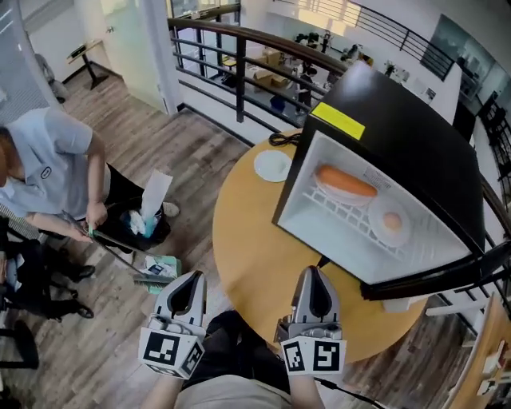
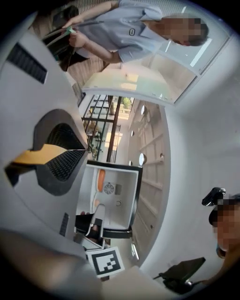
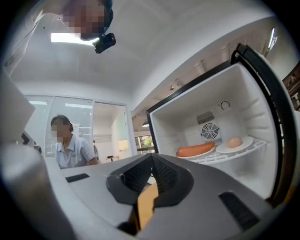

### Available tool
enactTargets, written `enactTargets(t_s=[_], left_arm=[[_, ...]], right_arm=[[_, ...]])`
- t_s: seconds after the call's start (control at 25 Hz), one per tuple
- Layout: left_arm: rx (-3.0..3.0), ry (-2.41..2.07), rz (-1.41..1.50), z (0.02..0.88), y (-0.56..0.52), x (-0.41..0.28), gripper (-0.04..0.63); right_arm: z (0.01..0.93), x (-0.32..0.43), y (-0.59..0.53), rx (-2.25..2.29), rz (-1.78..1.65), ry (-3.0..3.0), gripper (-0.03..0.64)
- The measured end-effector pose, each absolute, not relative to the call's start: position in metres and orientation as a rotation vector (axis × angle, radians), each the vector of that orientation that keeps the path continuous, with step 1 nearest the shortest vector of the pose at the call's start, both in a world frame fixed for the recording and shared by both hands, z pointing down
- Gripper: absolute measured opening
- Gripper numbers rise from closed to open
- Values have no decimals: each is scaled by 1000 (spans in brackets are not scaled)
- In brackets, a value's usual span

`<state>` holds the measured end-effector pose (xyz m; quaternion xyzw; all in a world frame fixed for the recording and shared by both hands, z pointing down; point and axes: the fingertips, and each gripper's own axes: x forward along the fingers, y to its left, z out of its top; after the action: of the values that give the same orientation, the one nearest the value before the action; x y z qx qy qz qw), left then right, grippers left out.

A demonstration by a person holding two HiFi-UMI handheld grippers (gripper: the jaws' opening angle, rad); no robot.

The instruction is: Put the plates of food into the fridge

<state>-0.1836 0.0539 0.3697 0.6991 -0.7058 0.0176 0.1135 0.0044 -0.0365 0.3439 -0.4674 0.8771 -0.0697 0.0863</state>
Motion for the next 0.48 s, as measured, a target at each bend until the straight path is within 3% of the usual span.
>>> enactTargets(t_s=[0.2,0.48], left_arm=[[1651,-2289,92,402,140,-239,8],[1454,-2420,64,382,183,-258,8]], right_arm=[[347,-38,-30,-1233,-228,2706,12],[329,-76,-23,-1071,-243,2764,12]])
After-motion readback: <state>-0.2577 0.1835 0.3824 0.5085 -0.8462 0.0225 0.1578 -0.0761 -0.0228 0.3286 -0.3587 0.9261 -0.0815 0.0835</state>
